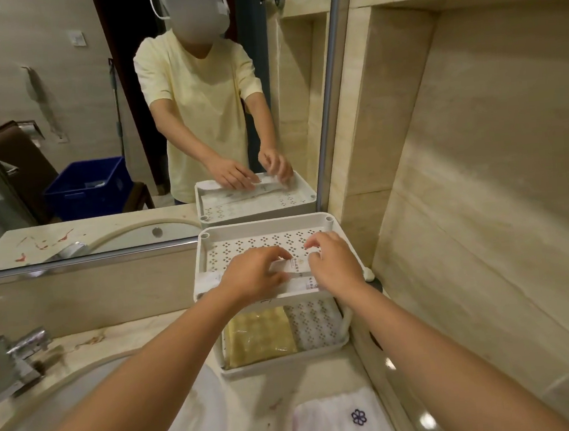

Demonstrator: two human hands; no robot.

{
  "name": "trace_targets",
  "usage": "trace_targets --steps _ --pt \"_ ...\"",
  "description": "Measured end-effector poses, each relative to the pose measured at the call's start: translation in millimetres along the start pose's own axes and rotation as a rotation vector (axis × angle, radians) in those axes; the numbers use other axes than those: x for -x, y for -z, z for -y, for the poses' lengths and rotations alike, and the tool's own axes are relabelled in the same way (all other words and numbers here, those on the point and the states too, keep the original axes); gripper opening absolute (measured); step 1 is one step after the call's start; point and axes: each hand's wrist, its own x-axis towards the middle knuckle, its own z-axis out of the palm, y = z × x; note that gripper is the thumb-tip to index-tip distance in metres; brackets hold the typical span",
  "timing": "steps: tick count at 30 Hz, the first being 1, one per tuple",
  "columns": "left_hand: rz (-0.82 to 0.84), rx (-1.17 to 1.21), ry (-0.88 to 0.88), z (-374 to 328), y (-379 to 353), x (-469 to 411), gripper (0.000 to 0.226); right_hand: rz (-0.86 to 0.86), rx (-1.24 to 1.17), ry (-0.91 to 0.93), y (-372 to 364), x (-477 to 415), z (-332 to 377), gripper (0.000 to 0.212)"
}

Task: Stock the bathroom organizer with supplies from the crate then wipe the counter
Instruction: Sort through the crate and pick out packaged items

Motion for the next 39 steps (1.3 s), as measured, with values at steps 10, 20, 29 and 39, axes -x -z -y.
trace_targets --steps 10,20,29,39 --pt "0.097 -0.05 0.058 3.6 -13.7 8.2 0.038 0.152 0.192 0.106 -15.3 8.8 -8.9 0.033" --pt "0.024 -0.099 0.093 6.8 -4.5 22.0 0.038 0.124 0.234 0.122 -11.7 14.7 2.7 0.04" --pt "-0.175 -0.062 0.199 28.7 34.0 72.4 0.037 0.104 0.184 0.288 -20.4 29.8 61.4 0.042" --pt "-0.239 -0.125 0.421 77.4 72.5 169.0 0.044 0.273 0.318 0.515 -60.1 66.7 151.9 0.05"
